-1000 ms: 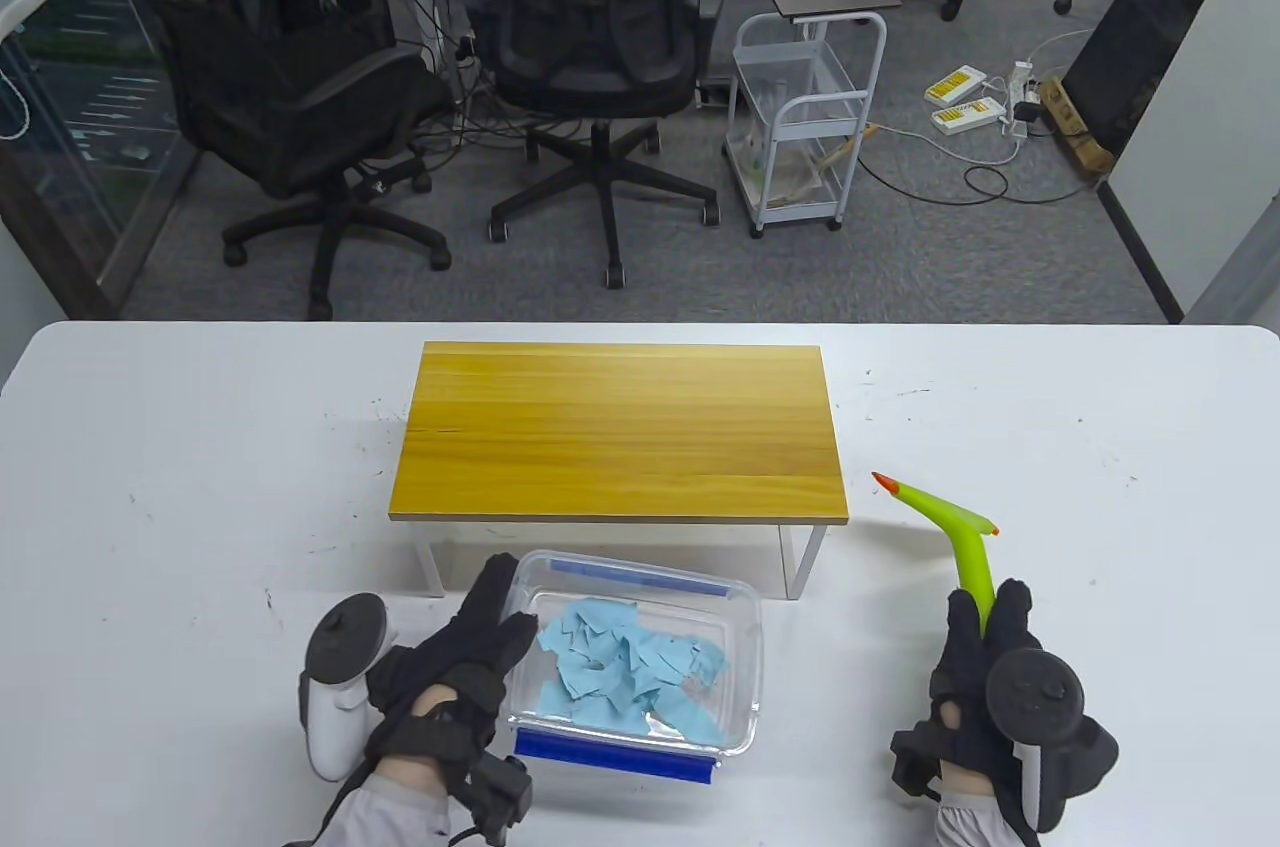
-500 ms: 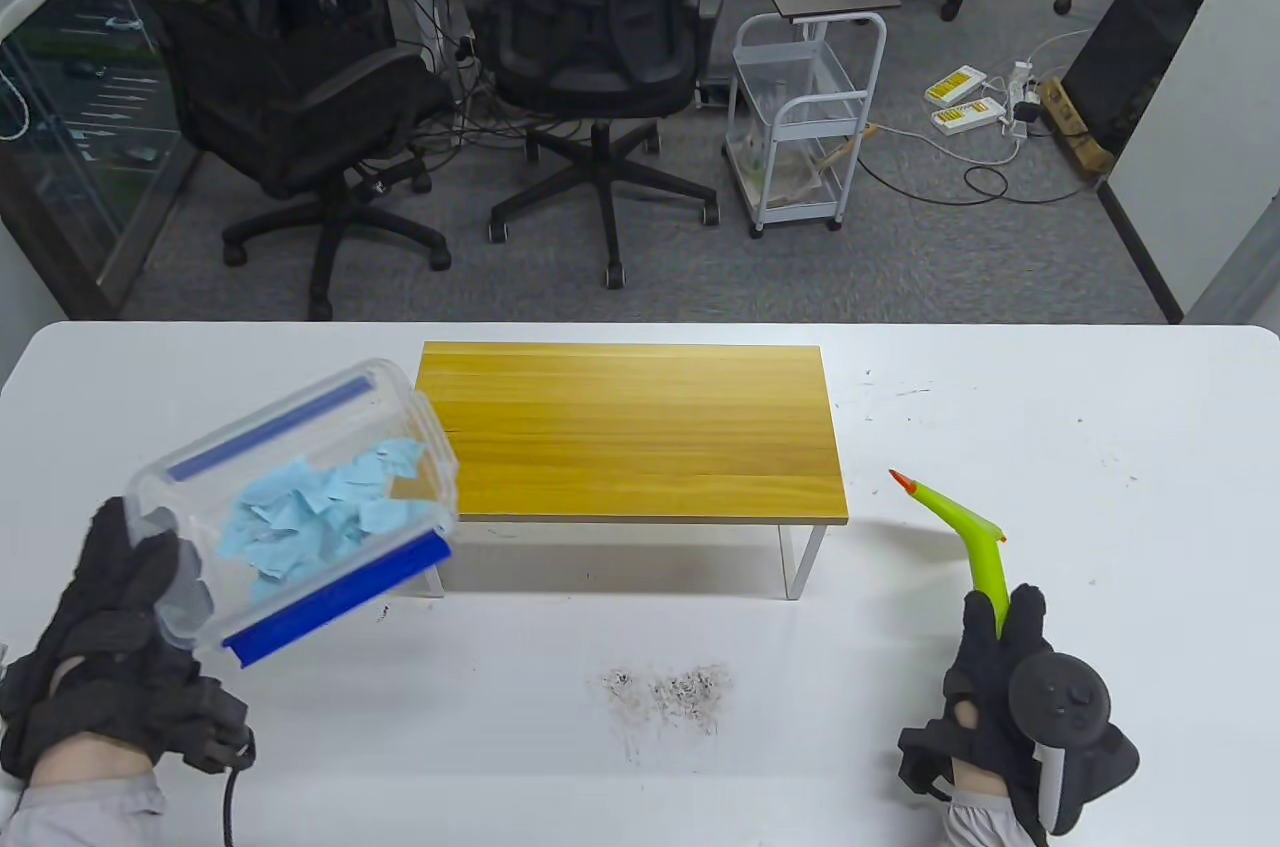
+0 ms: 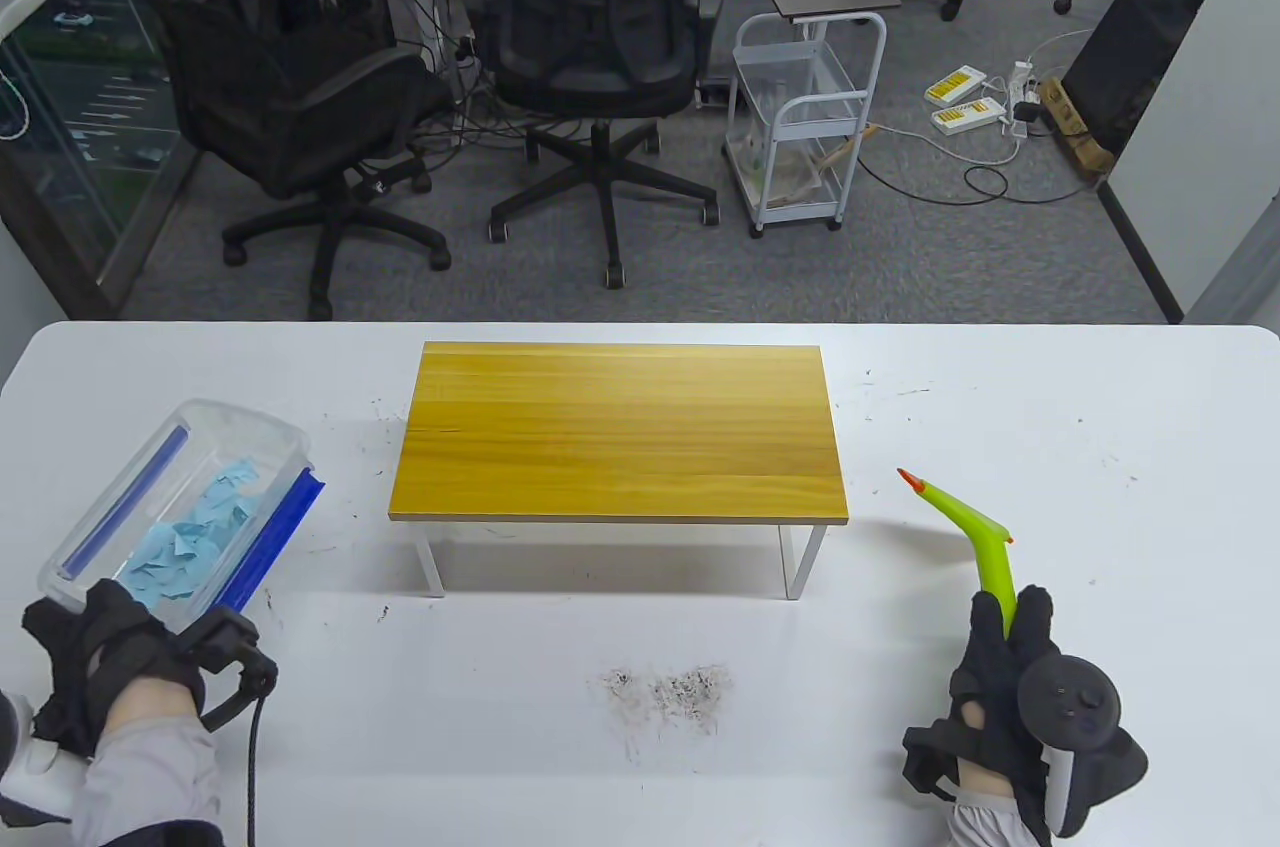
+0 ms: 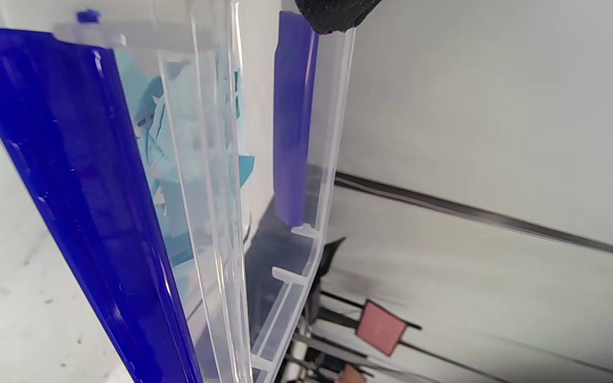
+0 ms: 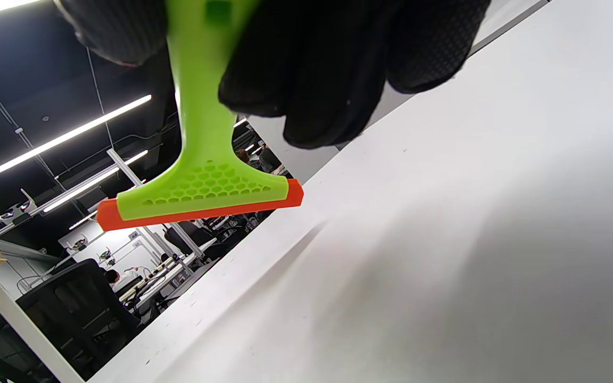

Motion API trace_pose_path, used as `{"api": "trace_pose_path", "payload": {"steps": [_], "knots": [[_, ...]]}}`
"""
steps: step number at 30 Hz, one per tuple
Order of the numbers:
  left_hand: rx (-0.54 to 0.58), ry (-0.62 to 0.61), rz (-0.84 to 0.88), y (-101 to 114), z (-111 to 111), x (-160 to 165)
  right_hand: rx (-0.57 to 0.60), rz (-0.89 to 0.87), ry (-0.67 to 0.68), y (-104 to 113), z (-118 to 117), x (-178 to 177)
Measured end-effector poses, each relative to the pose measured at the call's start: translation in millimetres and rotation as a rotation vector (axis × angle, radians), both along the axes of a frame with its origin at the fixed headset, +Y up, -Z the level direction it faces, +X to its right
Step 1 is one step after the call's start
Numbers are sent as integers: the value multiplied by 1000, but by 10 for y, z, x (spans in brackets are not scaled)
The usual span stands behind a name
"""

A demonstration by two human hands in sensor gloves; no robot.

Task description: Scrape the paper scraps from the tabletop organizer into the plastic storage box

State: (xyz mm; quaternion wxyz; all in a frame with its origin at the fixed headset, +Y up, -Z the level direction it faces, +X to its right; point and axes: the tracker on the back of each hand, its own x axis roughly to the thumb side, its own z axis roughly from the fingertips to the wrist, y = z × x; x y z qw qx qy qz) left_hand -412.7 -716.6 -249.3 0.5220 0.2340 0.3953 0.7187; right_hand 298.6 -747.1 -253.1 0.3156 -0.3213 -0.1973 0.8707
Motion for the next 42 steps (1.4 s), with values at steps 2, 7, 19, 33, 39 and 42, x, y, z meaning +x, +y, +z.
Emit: {"api": "trace_pose_path", "payload": {"steps": [2,7,19,33,39,42], "knots": [[-40,1,-1,-161,-64,120,-3,-4,3,-2,-2,7],[-55,13,-51,-432,-199,384,-2,-9,3,3,2,17],[-111,122,-76,-639,-193,476,10,-29,0,6,6,42],[-140,67,-79,-453,25,254,13,-30,11,-1,4,46],[-106,-34,-516,136,46,142,3,-14,12,-9,0,40],[-19,-175,-719,424,-24,298,1,-5,11,-9,2,37]]}}
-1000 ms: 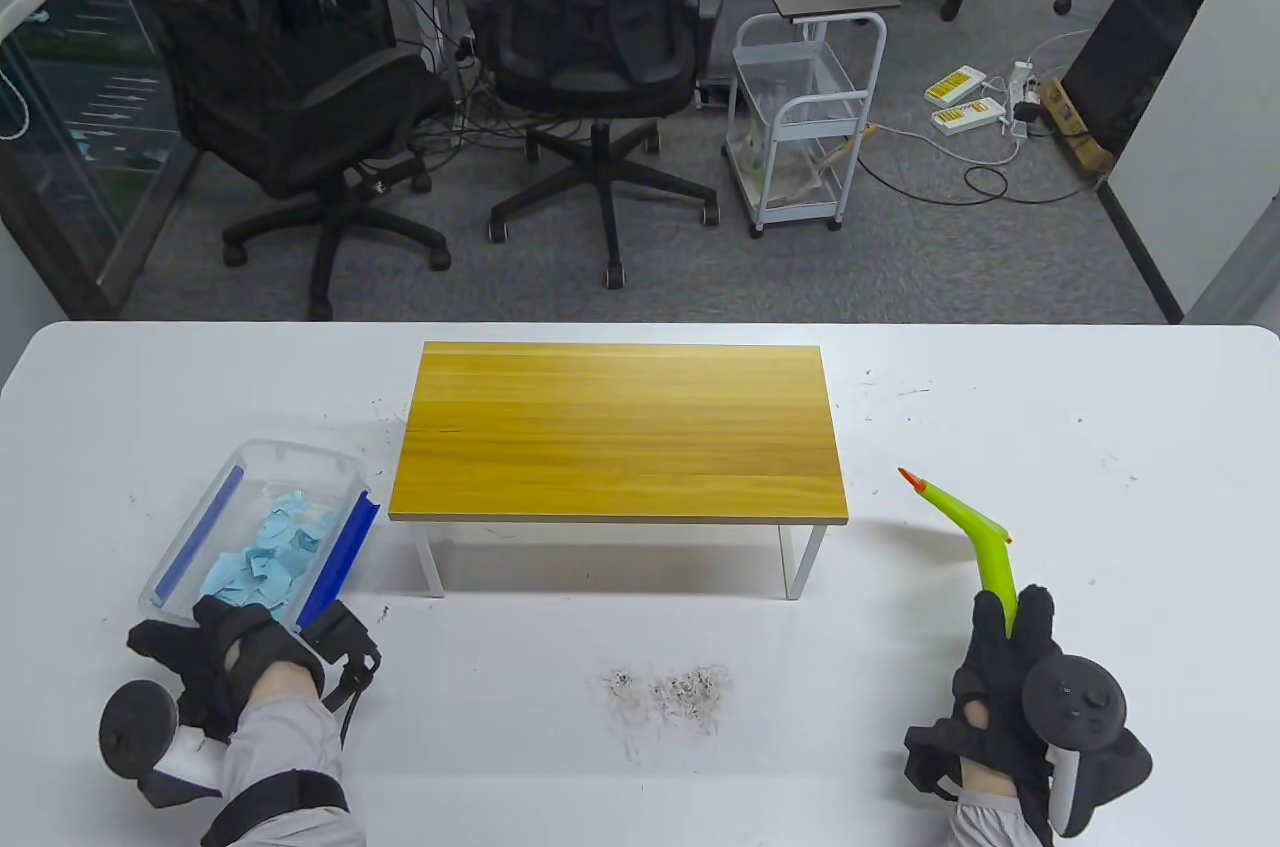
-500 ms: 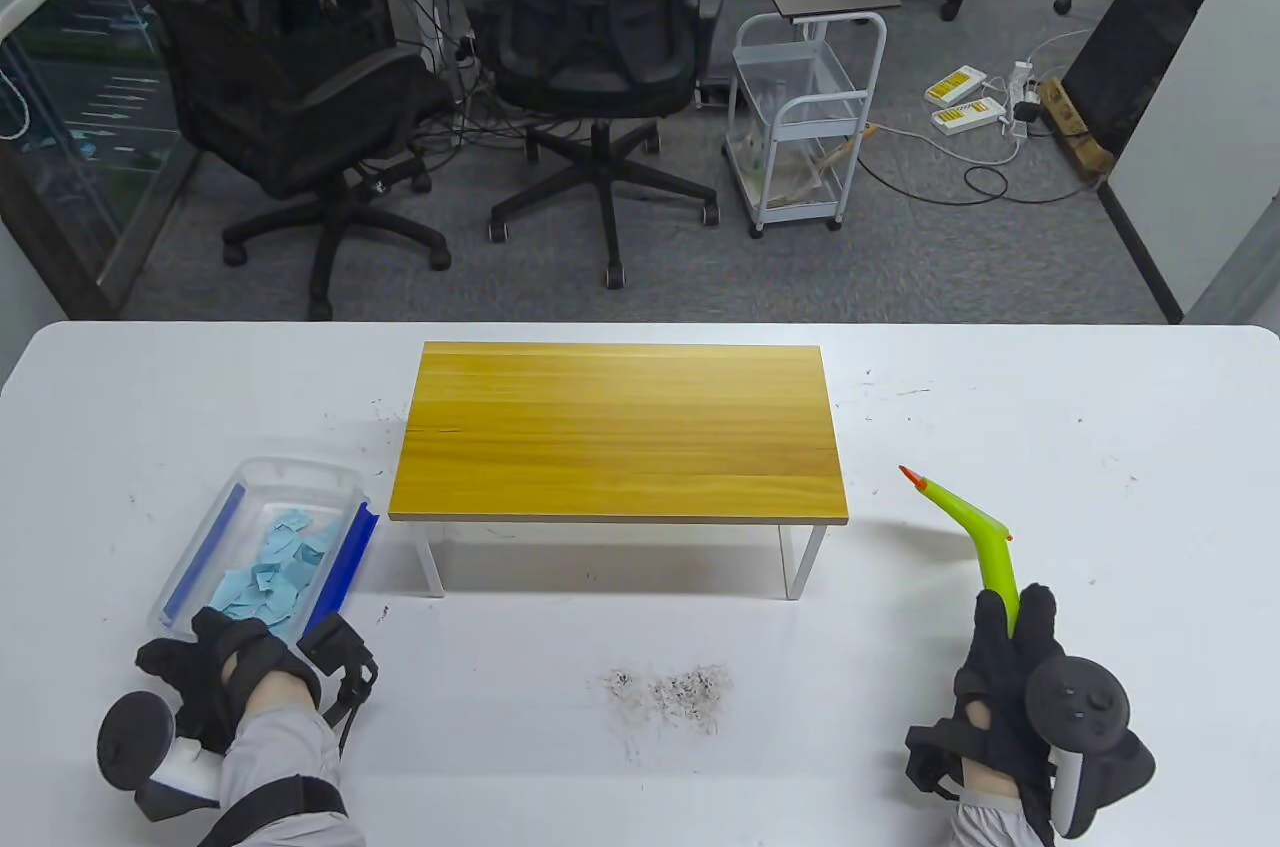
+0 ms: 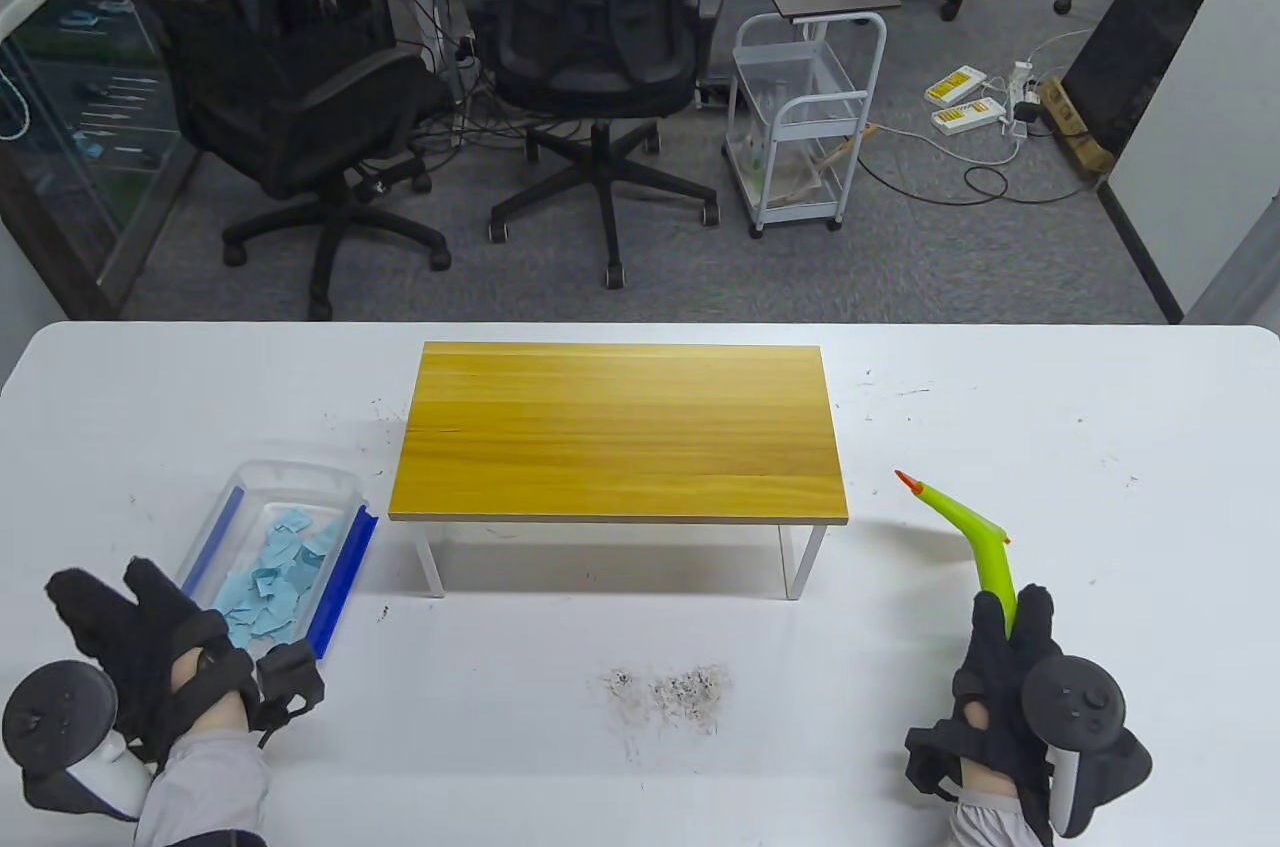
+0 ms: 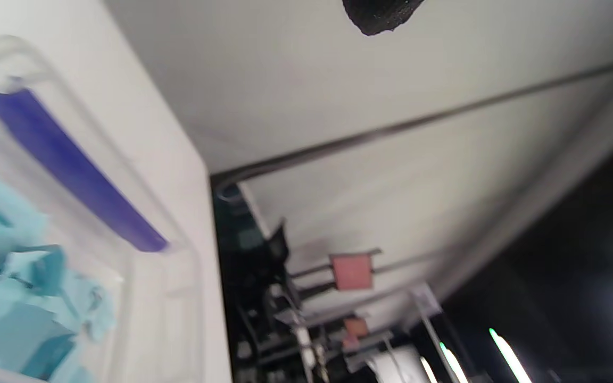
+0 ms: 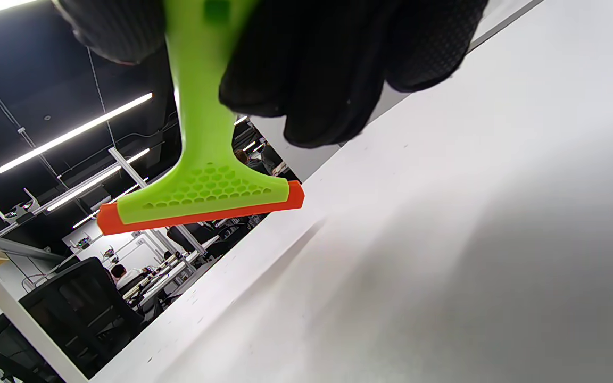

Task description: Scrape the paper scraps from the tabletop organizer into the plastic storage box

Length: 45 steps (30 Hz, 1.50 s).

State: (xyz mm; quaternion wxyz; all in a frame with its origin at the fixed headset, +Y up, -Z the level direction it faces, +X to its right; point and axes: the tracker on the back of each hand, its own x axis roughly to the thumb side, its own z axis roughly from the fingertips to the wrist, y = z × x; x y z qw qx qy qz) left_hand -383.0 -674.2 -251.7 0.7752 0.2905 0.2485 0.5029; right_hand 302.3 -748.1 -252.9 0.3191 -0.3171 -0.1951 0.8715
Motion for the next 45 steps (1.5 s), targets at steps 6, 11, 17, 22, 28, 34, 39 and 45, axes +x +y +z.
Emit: {"api": "trace_pose_path", "payload": {"steps": [6,11,17,22,28,34,39,45], "knots": [[85,-402,-433,369,-25,709,-9,25,1,-8,-2,-10],[83,-615,-882,297,108,1434,-20,45,2,-23,-10,-35],[18,-629,-1252,-119,164,2047,-29,77,3,-17,-13,-64],[-160,-655,-1115,-549,-9,2225,-23,78,-4,-15,-11,-51],[-281,-670,-1039,-774,-118,2081,-37,120,-15,-18,-31,-58],[-256,-626,-859,-713,-97,1844,-89,147,-1,-64,-134,-116],[-266,-621,-852,-697,-85,1807,-115,248,12,-18,-234,-271],[-279,-634,-845,-708,-91,1807,-155,356,-12,183,-428,-332]]}}
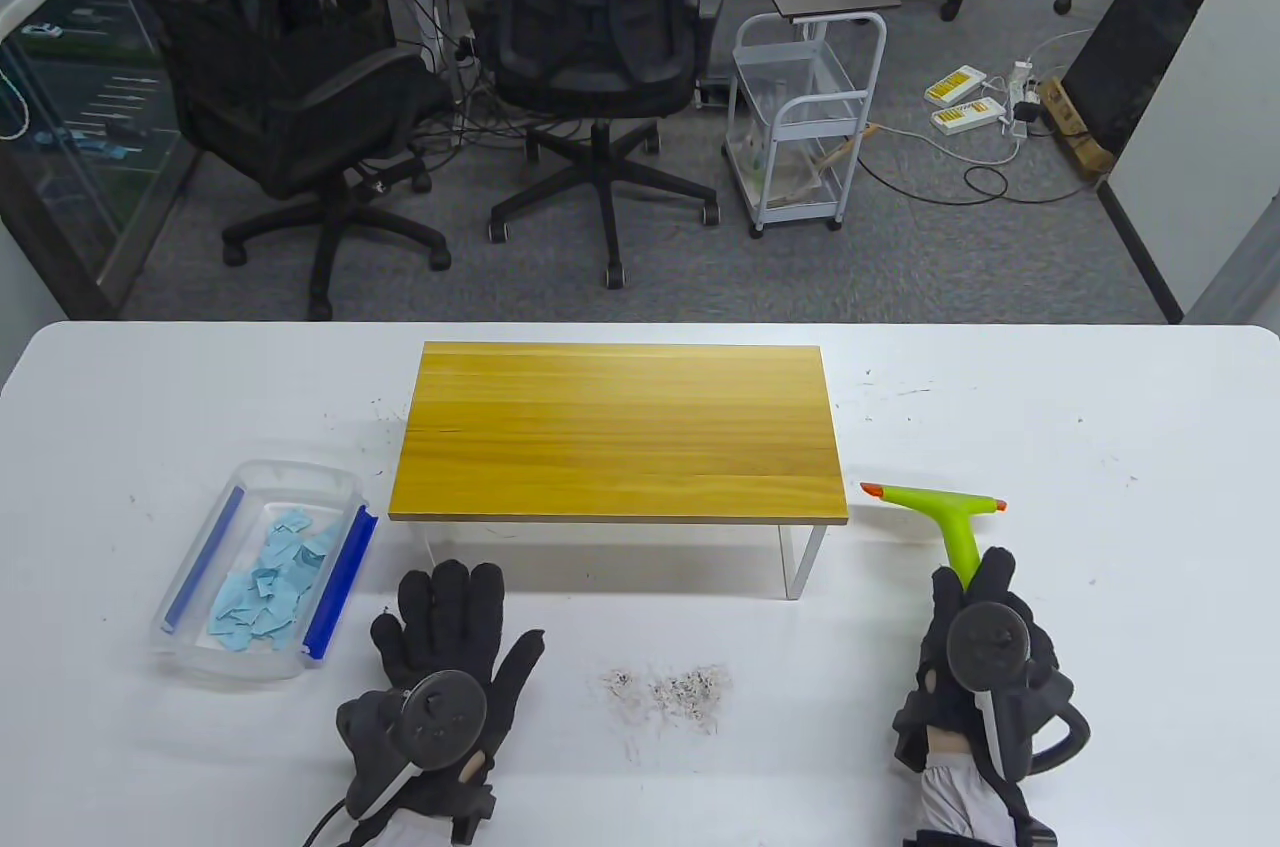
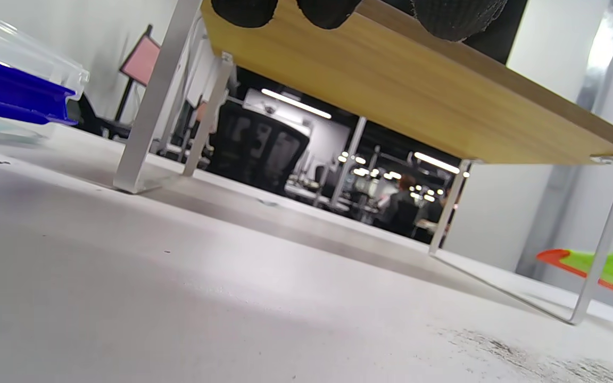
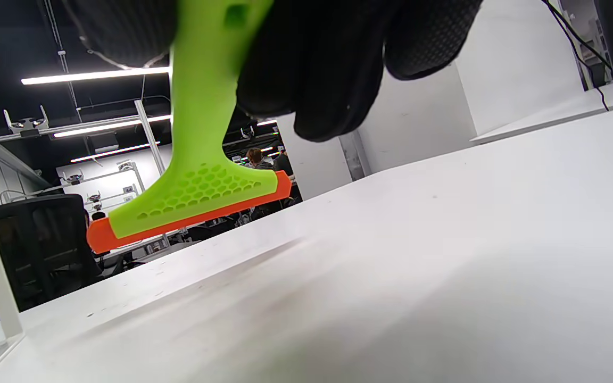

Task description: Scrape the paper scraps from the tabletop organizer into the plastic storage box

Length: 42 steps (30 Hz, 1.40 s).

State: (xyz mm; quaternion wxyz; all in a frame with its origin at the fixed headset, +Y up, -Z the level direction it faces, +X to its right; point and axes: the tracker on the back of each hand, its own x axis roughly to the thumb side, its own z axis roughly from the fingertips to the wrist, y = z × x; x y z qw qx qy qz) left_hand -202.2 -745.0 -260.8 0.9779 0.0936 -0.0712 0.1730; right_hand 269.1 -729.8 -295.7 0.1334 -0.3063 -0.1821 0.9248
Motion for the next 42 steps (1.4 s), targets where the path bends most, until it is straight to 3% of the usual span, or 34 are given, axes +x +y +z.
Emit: {"api": "trace_pose_path", "payload": {"steps": [5,11,14,20,25,27,30,34,39,42], "knots": [[-16,-8,17,-6,-7,5,-98,52,-64,65,-192,43],[-17,-23,6,-1,-2,29,-201,52,-115,-62,-292,30],[-28,-33,16,-7,-1,37,-284,95,-87,-120,-300,-34],[-25,-40,-3,-18,-1,58,-560,218,-71,-214,-348,-175],[-24,-36,0,-14,9,52,-655,196,-50,-312,-339,-219],[-24,-38,1,-13,12,49,-649,203,-42,-306,-321,-225],[-24,-33,1,-10,20,38,-533,187,-18,-171,-269,-214],[-22,-27,0,-7,22,29,-344,158,70,209,-183,-305],[-32,-25,-13,-2,32,23,-72,157,248,787,69,-675],[-25,-25,-32,14,53,22,12,167,352,939,224,-918]]}}
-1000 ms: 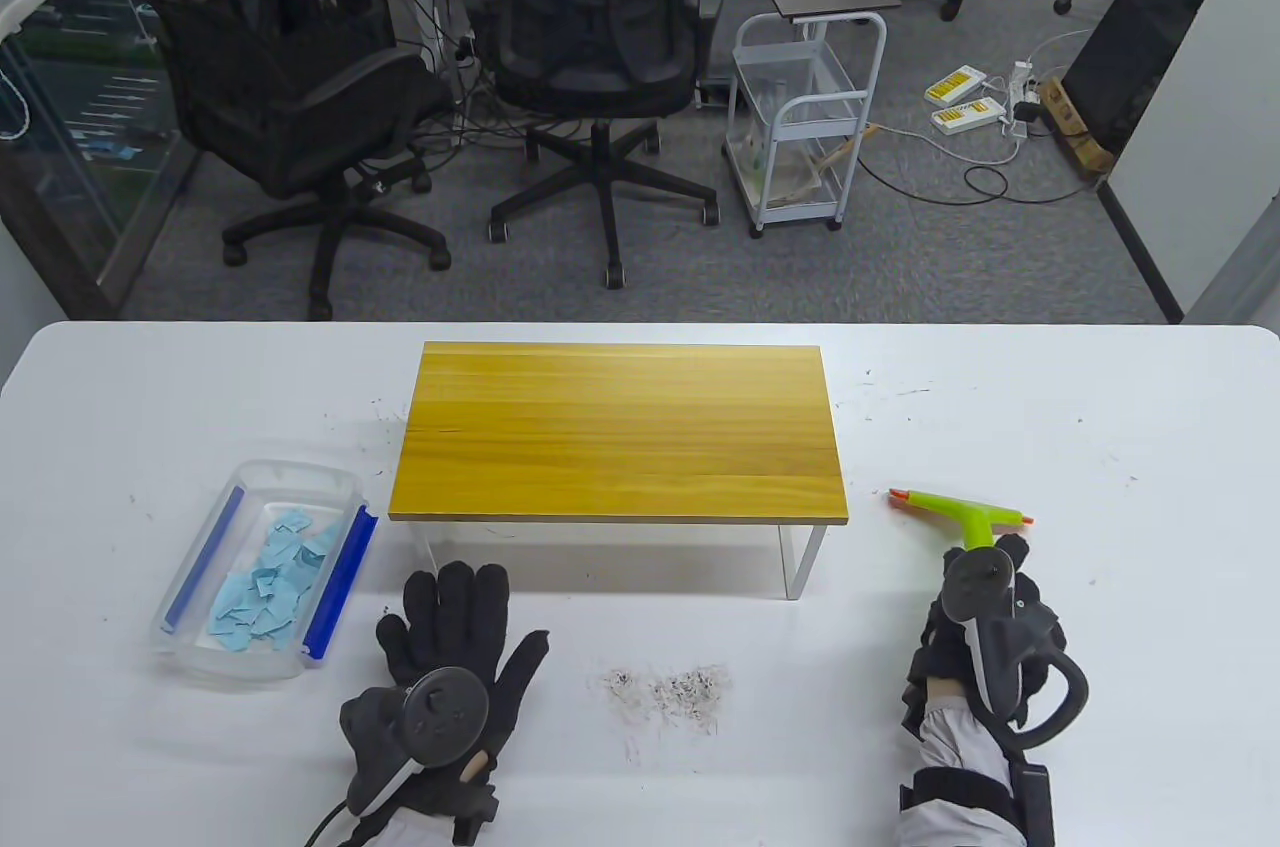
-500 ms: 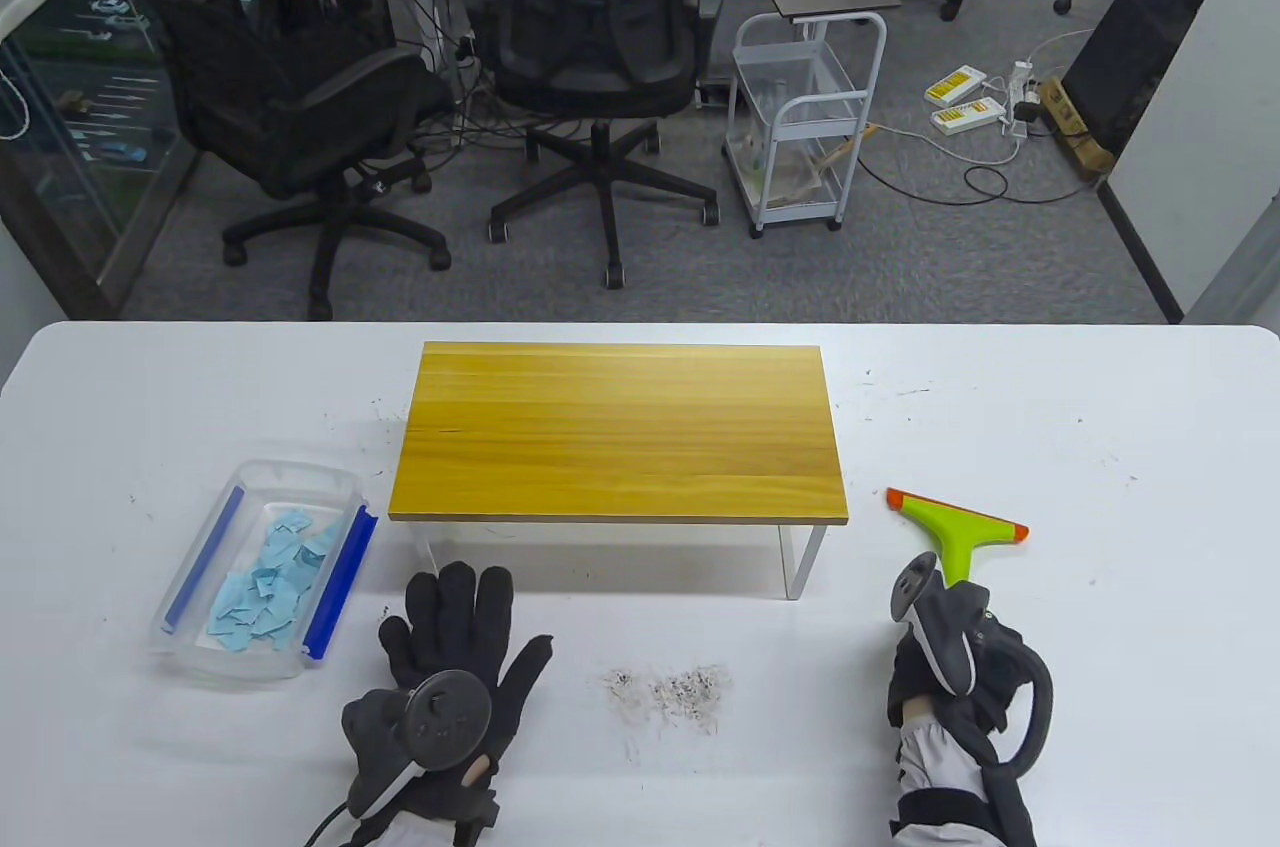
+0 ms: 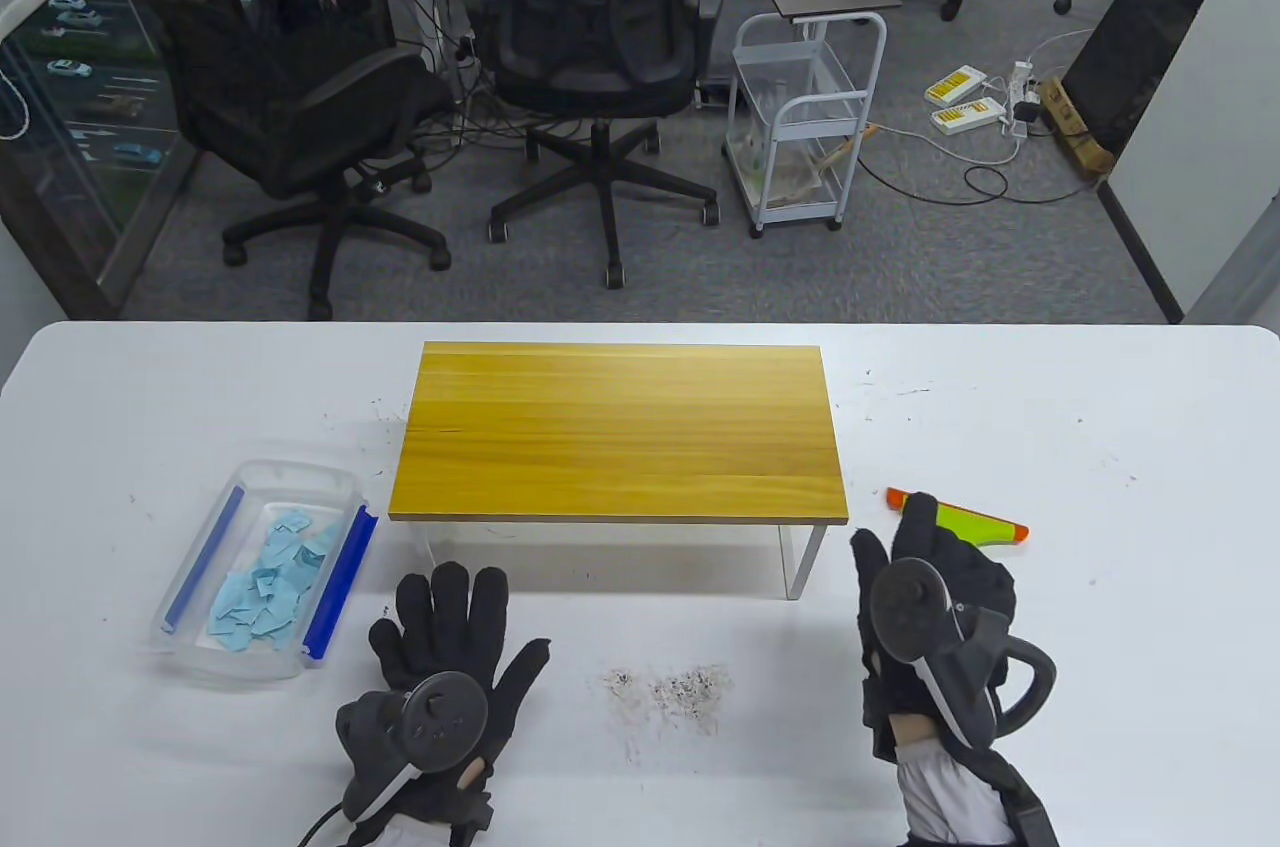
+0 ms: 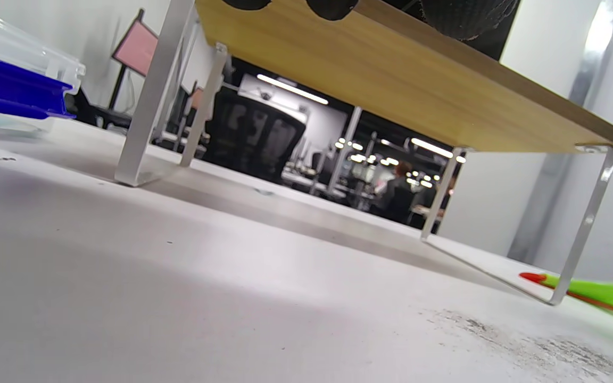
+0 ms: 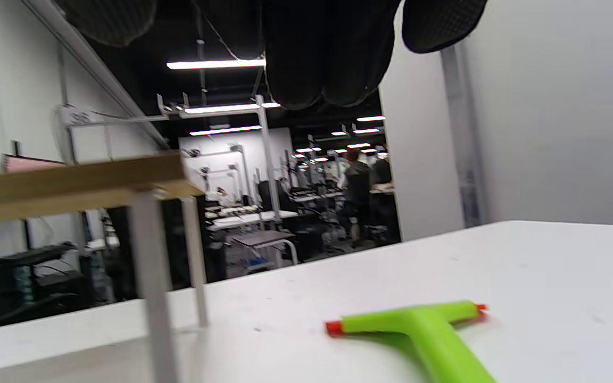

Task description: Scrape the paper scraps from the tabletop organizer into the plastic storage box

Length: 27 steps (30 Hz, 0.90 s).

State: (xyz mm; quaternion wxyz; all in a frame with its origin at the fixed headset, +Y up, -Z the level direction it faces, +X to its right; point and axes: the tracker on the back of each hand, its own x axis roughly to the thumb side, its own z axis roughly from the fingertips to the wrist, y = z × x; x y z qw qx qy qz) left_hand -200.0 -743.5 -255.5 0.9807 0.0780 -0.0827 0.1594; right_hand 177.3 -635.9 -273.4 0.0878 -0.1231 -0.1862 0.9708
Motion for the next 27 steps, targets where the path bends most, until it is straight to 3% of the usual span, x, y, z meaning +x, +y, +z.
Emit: {"api": "trace_pose_path", "payload": {"steps": [3,6,14,16,22,27], "knots": [[4,11,-36,25,43,-1,33,-1,114,2,129,-251],[-5,23,-60,38,64,-3,42,-13,166,-140,197,-413],[-30,-6,-98,-4,65,62,-52,-19,207,-823,257,-562],[-61,-20,-110,-28,55,91,-152,1,292,-967,234,-534],[-70,-38,-123,-31,51,157,-290,-2,314,-1090,130,-520],[-61,-45,-141,-15,64,185,-325,-12,333,-1133,98,-531]]}}
